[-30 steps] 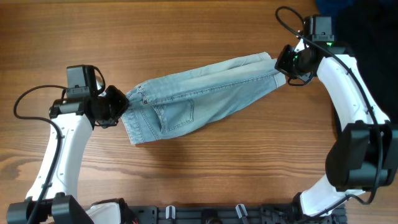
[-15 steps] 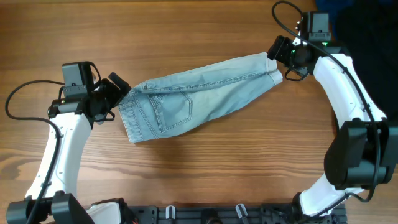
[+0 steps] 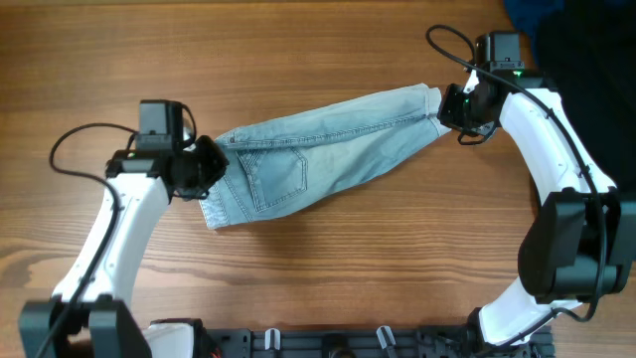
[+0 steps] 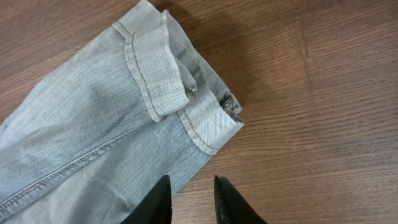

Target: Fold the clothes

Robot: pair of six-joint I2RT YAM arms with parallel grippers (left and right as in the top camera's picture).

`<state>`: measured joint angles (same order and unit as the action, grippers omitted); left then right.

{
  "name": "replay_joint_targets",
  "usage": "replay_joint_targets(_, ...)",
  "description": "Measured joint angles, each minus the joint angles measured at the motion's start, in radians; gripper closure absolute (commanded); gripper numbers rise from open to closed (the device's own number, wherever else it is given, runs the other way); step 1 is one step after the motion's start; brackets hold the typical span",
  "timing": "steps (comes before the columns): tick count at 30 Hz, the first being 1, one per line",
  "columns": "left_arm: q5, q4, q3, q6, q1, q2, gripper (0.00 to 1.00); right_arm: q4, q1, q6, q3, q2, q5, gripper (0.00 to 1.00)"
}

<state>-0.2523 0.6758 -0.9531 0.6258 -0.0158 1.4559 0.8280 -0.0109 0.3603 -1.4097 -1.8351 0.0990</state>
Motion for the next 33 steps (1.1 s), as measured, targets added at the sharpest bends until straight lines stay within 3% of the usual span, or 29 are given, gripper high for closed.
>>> replay_joint_targets(7, 0.035, -0.253, 0.000, 0.046, 0.016, 0.276, 0.91, 0.022, 0.000, 0.000, 0.001, 0.000, -0.004, 0.70)
replay_joint_targets(12, 0.035, -0.098, -0.038, 0.099, 0.038, 0.327, 0.90, -0.049, 0.000, -0.007, 0.001, 0.000, -0.034, 0.46)
replay_joint_targets(21, 0.030, -0.084, -0.048, 0.106, 0.037, 0.333, 0.89, -0.155, -0.001, -0.021, -0.002, -0.239, -0.041, 0.46)
replay_joint_targets(23, 0.030, -0.085, -0.047, 0.106, 0.037, 0.333, 0.88, -0.187, -0.001, -0.039, 0.000, -0.242, -0.041, 0.58)
replay_joint_targets(25, 0.030, -0.085, -0.047, 0.106, 0.037, 0.333, 0.88, -0.228, -0.001, -0.068, 0.000, -0.243, -0.040, 0.95)
replay_joint_targets(30, 0.030, -0.087, -0.047, 0.106, 0.037, 0.333, 0.90, -0.219, -0.001, -0.105, 0.000, -0.243, -0.040, 0.96)
replay_joint_targets(33, 0.034, -0.111, -0.042, 0.091, 0.037, 0.333, 0.92, -0.065, -0.001, -0.099, -0.019, -0.241, -0.049, 0.96)
